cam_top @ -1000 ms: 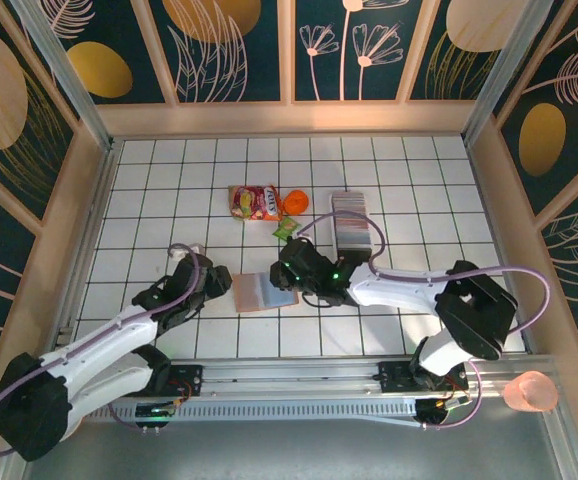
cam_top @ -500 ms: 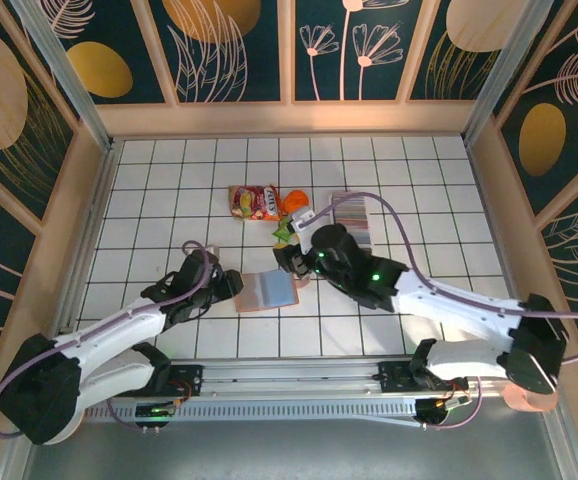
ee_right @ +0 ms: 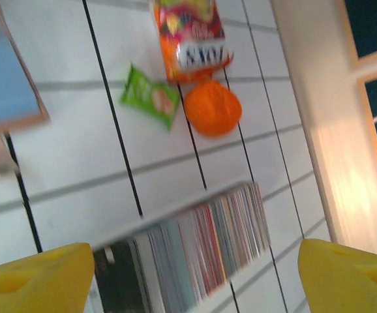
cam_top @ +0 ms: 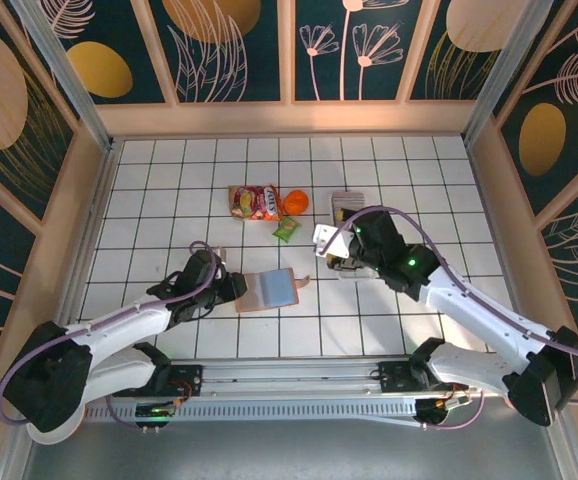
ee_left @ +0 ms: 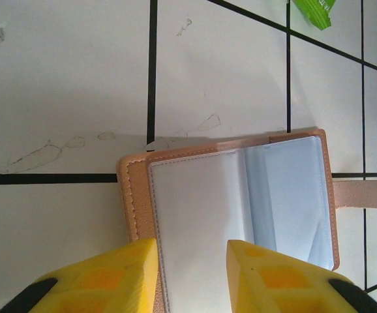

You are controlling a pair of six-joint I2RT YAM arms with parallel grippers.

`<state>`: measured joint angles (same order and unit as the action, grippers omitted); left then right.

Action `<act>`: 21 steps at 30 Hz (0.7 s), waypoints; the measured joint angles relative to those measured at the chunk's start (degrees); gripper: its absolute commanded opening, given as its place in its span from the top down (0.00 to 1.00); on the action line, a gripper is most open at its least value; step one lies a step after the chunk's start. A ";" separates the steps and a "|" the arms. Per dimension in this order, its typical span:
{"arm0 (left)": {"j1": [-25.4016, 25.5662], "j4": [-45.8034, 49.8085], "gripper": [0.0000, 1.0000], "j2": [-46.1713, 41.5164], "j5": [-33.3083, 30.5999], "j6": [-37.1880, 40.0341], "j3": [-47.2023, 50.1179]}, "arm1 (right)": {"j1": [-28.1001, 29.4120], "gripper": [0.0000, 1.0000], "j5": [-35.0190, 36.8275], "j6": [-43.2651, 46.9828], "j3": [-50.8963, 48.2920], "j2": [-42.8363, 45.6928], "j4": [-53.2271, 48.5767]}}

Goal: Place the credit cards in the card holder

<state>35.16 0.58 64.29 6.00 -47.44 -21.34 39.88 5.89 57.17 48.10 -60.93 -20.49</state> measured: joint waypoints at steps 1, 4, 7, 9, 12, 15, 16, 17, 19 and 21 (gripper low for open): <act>0.00 0.04 0.60 0.00 -0.24 0.13 0.11 | -1.62 0.01 -0.04 2.05 -0.04 -0.09 -0.90; 0.00 0.07 0.58 -0.15 -0.96 0.48 0.46 | -5.68 0.01 -0.85 6.43 -0.28 -1.60 -2.58; 0.00 0.04 0.55 -0.52 -1.03 0.55 0.79 | -8.72 0.03 -1.70 9.22 -0.92 -4.72 -2.78; 0.00 0.04 0.55 -0.90 -0.81 0.55 1.05 | -9.97 0.03 -1.86 11.58 -2.84 -5.84 -1.60; 0.00 0.07 0.52 -1.51 -0.59 0.55 1.64 | -10.34 0.03 -2.01 14.86 -5.70 -6.84 -0.22; 0.00 0.04 0.50 -2.38 -0.61 0.68 2.14 | -10.34 0.03 -2.40 17.33 -6.14 -9.09 1.97; 0.00 0.02 0.49 -2.89 -0.61 0.68 2.45 | -10.34 0.04 -2.38 18.01 -6.14 -9.84 2.91; 0.00 0.02 0.49 -3.37 -0.63 0.68 2.75 | -10.34 0.03 -2.40 18.78 -6.14 -10.60 3.82; 0.00 0.02 0.49 -4.44 -0.63 0.68 3.50 | -10.43 0.03 -2.38 20.55 -6.01 -12.46 5.14; 0.00 0.04 0.49 -5.16 -0.63 0.68 4.04 | -10.54 0.04 -2.34 21.84 -5.57 -14.47 5.40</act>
<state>35.16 0.62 59.13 5.37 -46.76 -17.30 29.34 3.55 79.00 42.52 -75.40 -15.09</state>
